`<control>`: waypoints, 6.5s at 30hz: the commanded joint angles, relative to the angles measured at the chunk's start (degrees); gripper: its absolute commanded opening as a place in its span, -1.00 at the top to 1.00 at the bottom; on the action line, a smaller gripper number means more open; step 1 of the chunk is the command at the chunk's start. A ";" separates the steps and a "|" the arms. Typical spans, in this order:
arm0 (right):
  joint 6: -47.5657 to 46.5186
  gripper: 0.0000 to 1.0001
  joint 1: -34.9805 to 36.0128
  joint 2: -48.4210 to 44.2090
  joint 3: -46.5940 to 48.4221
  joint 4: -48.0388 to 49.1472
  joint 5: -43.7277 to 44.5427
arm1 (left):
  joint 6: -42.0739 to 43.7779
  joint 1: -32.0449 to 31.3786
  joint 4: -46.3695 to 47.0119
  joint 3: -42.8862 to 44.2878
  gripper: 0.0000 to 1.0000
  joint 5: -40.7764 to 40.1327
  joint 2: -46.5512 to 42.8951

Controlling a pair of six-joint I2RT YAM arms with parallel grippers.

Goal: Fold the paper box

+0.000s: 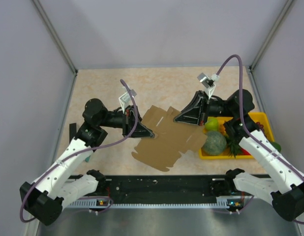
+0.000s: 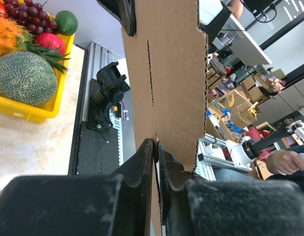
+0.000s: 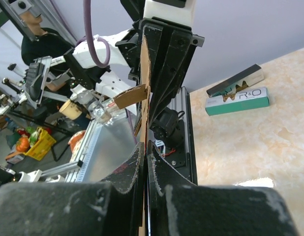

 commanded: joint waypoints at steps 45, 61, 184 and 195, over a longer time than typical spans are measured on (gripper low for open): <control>-20.04 1.00 4.07 3.15 2.04 -26.21 6.13 | 30.03 4.01 -31.02 12.33 -0.28 -22.34 1.96; -28.12 0.31 4.25 4.21 5.38 -40.44 19.41 | 33.37 3.92 -25.39 4.95 1.00 -23.57 0.47; 41.53 -0.69 10.22 16.08 18.85 -63.49 64.59 | 37.41 8.76 38.68 -28.88 1.00 -38.68 21.93; 76.98 -0.54 12.42 14.40 5.02 -45.02 72.14 | 39.08 7.96 44.13 -32.40 1.00 -43.61 19.11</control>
